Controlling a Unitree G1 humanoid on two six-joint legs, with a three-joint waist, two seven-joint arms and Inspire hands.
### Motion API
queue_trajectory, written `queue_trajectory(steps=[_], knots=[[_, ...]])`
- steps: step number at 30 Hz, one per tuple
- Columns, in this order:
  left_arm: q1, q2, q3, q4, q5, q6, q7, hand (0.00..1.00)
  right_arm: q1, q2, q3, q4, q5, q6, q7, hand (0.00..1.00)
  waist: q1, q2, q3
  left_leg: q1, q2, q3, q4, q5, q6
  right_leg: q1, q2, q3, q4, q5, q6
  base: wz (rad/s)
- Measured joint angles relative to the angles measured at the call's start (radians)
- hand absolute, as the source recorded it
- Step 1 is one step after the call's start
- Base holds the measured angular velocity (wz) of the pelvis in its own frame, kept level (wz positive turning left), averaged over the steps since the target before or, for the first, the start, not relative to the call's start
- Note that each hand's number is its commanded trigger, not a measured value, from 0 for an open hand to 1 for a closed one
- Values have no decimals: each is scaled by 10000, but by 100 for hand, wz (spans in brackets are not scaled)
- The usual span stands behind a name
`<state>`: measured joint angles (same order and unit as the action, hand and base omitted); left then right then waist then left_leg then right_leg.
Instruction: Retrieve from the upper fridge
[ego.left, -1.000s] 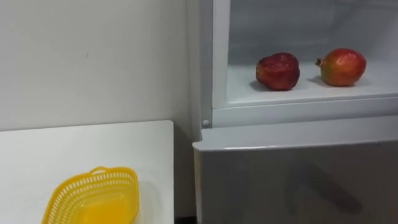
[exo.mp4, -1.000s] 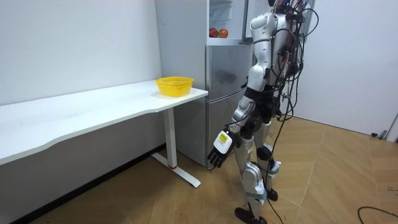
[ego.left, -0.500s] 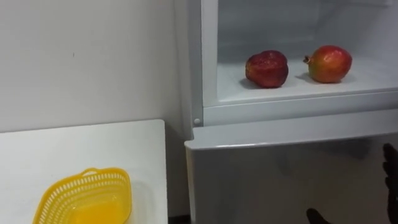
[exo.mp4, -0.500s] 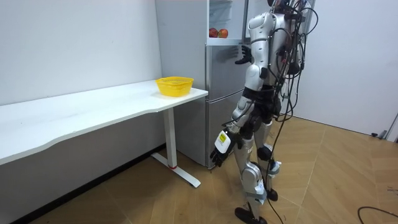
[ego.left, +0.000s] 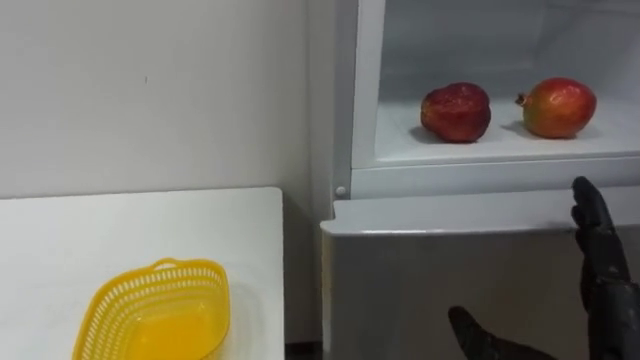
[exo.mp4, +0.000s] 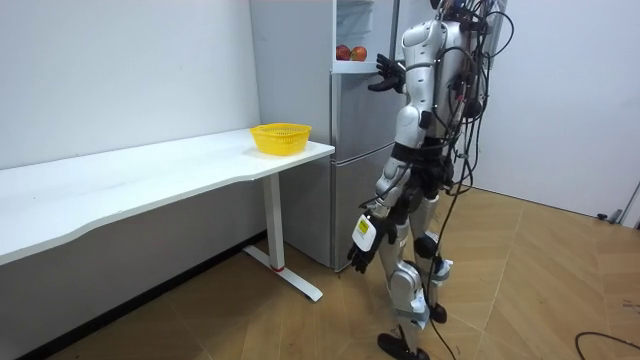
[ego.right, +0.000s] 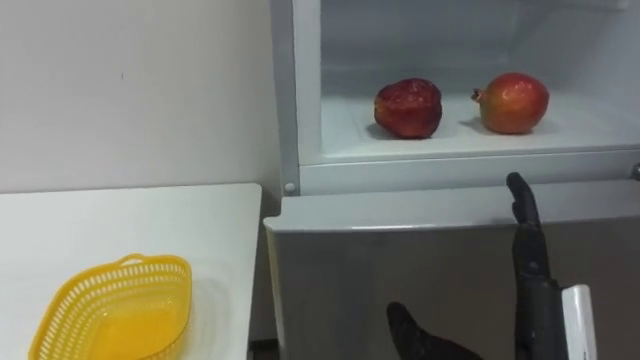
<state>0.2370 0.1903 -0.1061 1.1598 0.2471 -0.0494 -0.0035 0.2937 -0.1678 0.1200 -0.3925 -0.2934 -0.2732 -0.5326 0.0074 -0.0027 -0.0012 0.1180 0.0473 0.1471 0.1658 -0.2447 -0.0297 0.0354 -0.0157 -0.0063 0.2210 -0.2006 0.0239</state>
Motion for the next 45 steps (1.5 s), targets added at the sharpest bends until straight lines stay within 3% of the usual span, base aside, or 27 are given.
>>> queue_trajectory(steps=[9, 14, 19, 24, 30, 36, 45], knots=[[-60, 6, -279, -3, 353, 156, -178, 0, -437, -443, -91, 9, 867, 40, -160, 0, -9, -161, 40, -45, -1, -122, 26, 22, 36, -4, -23, -123, 6, 4, -9, 2], [26, -20, -146, -190, 732, 428, -357, 0, -2141, -528, -915, 434, 1208, 47, -99, 0, -5, -332, 9, -3, 2, -219, 59, 28, 43, 120, -25, -211, -20, 8, -15, 5], [61, 11, -143, -244, 803, 431, -260, 0, -2978, -720, -1154, 760, 1804, 33, -110, 0, 10, -515, 38, -27, 10, -476, 156, 29, 42, 229, -37, -426, -118, 25, -42, 14], [85, 7, -122, -248, 799, 432, -256, 0, -3295, -760, -1487, 851, 2147, 54, -95, 0, 8, -514, 56, -62, 10, -681, 198, 28, 39, 336, -69, -738, -174, 27, -44, 12], [114, 3, 134, -254, 792, 471, -259, 0, -3815, -939, -1990, 887, 2166, 138, -229, 0, 14, -529, 42, -27, 7, -696, 215, 29, 39, 395, -78, -777, -166, 27, -44, 1], [171, 3, 442, -444, 1022, 513, -326, 0, -4241, -1122, -2293, 1138, 2188, 168, -192, 0, 45, -692, 51, -1, 5, -707, 278, 30, 37, 459, -91, -815, -154, 32, -52, 0], [-9, -12, 953, -557, 1182, 744, -568, 0, -4520, -1335, -2495, 2039, 2068, 517, 291, 0, 436, -798, 122, 44, 4, -712, 322, 29, 37, 502, -99, -836, -126, 43, -64, 0]])
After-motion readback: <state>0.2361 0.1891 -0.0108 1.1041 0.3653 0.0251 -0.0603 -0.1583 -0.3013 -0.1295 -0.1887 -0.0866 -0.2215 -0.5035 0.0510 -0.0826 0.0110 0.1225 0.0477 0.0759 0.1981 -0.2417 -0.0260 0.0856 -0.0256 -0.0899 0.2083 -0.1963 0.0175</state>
